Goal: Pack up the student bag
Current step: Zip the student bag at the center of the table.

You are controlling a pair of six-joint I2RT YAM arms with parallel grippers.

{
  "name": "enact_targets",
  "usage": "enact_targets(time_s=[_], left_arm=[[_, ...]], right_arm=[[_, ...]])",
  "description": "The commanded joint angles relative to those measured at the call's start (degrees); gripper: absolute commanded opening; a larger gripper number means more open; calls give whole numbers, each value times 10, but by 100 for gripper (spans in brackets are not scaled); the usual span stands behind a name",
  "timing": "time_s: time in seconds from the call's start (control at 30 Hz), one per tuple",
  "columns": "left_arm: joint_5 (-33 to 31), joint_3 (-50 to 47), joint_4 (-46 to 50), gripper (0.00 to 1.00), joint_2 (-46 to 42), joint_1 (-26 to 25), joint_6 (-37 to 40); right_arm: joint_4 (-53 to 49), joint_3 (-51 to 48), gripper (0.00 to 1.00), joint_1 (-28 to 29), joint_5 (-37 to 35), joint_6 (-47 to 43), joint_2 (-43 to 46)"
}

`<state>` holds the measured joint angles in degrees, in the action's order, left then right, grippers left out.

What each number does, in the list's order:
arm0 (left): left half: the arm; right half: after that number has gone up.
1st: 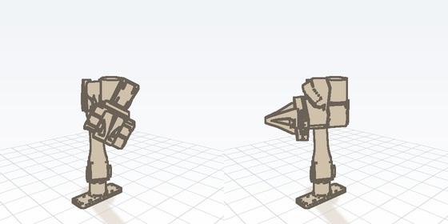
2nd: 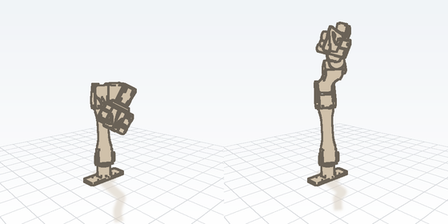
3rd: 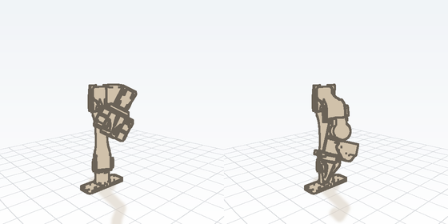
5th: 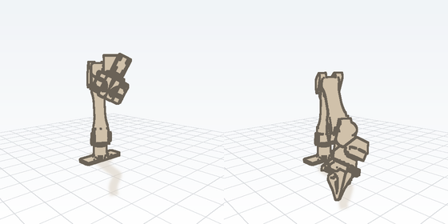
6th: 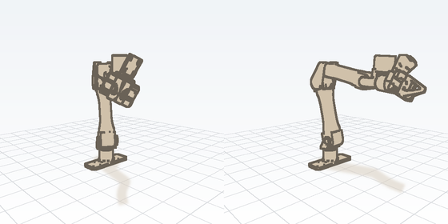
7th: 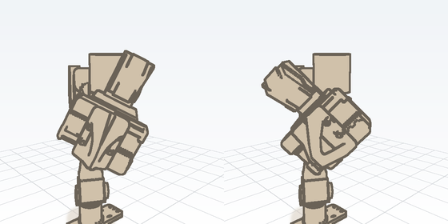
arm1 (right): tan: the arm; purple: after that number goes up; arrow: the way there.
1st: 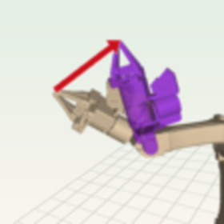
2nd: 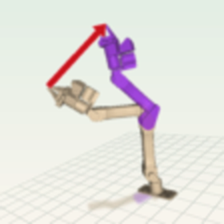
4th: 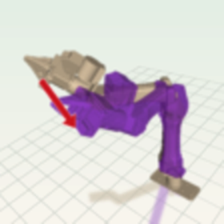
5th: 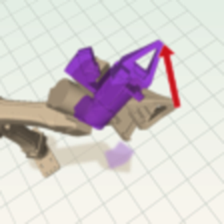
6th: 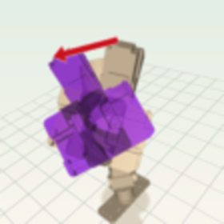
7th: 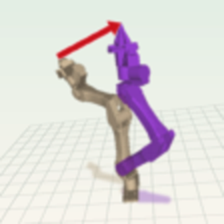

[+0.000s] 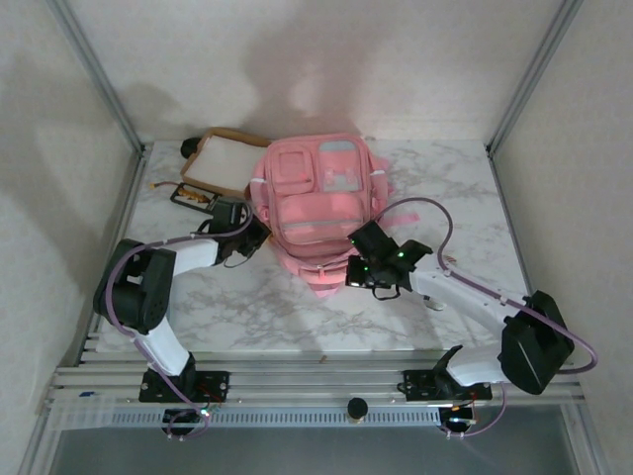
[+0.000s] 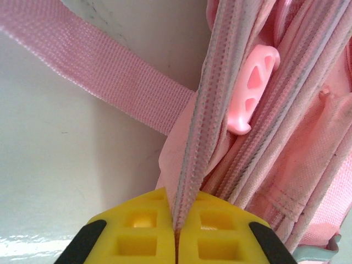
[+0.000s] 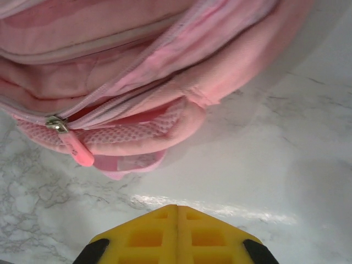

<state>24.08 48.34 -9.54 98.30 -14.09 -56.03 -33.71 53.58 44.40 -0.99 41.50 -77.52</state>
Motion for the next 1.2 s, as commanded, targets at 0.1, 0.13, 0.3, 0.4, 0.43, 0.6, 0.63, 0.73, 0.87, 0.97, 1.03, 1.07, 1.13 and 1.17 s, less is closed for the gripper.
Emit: enact_targets(time_s=[0.1,0.13,0.3,0.4,0.43,0.6,0.63,0.73,0.87,0.97,1.03,1.07,1.13,1.17], left_arm=[[-22,38,1,11,-10,9,30],[-21,37,1,15,-11,9,31],[-26,-15,5,44,-55,11,26],[-22,-71,-36,50,-87,5,-7],[-14,-82,-45,51,-91,2,-16],[-26,-103,-50,53,-110,-27,-32],[-29,-105,-51,54,-112,-31,-34],[-27,-106,-57,54,-113,-41,-41],[-31,-105,-56,55,-110,-53,-46],[-35,-109,-70,55,-109,-63,-57],[-41,-107,-64,55,-109,-70,-56],[-39,-108,-65,55,-108,-73,-58],[-37,-112,-72,56,-109,-79,-63],[-40,-112,-73,56,-110,-84,-67]], right_arm=[[99,2,13,28,79,-72,-46],[115,1,16,30,90,-77,-58],[110,45,36,42,58,-72,-115],[92,67,44,43,28,-73,-145],[85,79,46,44,27,-71,-153],[45,117,50,65,-2,-58,-174],[37,126,48,69,-9,-56,-182],[7,152,38,73,-23,-56,-207],[-14,170,43,74,-32,-50,-206],[-53,197,43,73,-55,-51,-246],[-51,198,40,73,-59,-51,-259],[-38,194,39,74,-48,-55,-261],[-24,194,38,73,-36,-55,-271],[-26,198,37,73,-36,-56,-279]])
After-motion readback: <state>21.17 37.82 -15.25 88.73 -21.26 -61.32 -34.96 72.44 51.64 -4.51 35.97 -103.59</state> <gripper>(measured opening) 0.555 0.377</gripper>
